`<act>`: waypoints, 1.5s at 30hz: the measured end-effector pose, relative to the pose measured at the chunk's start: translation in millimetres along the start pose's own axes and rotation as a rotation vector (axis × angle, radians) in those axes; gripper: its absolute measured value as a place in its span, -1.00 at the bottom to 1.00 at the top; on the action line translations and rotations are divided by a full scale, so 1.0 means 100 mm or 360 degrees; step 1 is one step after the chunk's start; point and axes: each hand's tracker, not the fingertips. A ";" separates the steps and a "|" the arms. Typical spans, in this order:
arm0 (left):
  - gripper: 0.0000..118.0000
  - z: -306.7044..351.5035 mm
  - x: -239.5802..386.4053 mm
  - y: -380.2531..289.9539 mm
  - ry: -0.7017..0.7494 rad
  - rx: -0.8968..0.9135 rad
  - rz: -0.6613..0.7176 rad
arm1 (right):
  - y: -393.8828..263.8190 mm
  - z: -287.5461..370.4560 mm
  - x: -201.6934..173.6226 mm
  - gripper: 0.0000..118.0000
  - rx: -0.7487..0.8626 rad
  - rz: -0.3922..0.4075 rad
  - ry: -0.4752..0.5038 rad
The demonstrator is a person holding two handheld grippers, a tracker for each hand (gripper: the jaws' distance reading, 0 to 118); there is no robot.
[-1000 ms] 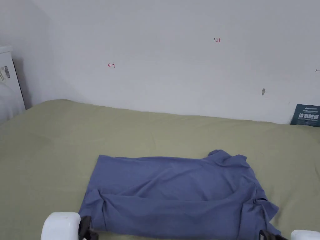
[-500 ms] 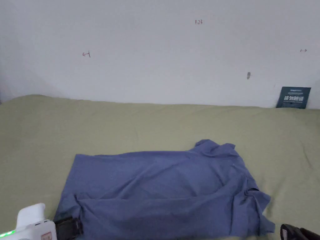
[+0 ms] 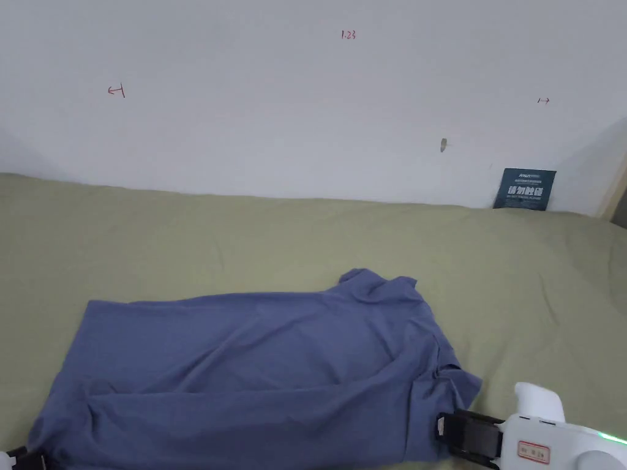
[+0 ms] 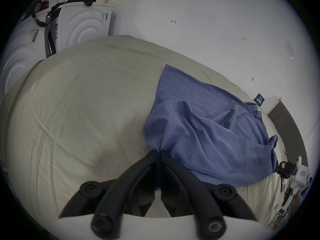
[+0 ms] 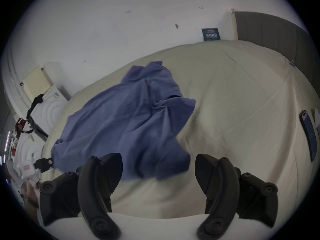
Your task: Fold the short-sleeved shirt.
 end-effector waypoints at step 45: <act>-0.95 1.59 -0.63 -0.92 -0.0143 -0.0256 -0.0467 | -1.16 1.72 0.16 -0.74 -0.0243 0.0196 -0.0134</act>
